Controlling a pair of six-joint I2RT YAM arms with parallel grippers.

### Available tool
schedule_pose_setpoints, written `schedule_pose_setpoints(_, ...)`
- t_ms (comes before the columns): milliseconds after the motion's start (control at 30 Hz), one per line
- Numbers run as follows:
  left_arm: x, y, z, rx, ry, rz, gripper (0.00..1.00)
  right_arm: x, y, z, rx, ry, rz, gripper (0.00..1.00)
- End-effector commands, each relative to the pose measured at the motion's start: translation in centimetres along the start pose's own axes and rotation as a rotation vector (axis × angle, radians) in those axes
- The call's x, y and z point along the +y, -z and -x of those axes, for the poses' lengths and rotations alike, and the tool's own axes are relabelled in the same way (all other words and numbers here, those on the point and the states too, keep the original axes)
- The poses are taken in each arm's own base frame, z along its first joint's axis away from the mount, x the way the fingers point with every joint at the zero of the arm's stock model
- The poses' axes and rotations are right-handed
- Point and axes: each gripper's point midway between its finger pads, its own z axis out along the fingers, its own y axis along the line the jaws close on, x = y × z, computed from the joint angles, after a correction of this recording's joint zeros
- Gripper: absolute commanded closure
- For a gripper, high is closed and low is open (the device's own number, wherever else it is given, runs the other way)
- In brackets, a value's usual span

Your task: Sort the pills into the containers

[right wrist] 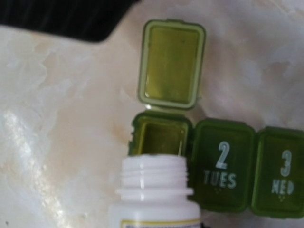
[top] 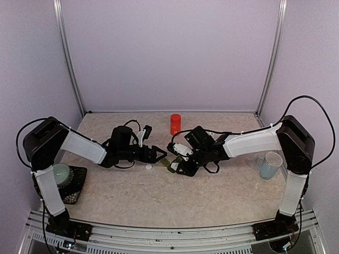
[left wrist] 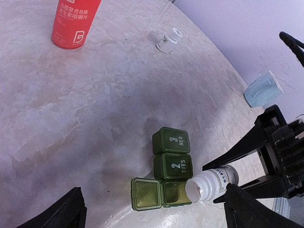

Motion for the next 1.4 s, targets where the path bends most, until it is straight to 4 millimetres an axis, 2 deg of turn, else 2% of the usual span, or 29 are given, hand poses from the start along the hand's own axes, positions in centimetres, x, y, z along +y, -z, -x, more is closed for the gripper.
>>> schedule_pose_setpoints(0,0.11,0.29,0.47,-0.020,-0.009,-0.002,0.01,0.35,-0.43,-0.13,0.033,0.018,0.006,0.90)
schedule_pose_setpoints(867,0.10,0.26,0.34,-0.017,-0.009,-0.004,0.01,0.33,0.12,0.28,0.081,0.035,0.009,0.91)
schedule_pose_setpoints(1367,0.07,0.25,0.38,-0.019,-0.009,-0.004,0.01,0.72,-0.30,-0.19,0.135,0.044,0.026,0.92)
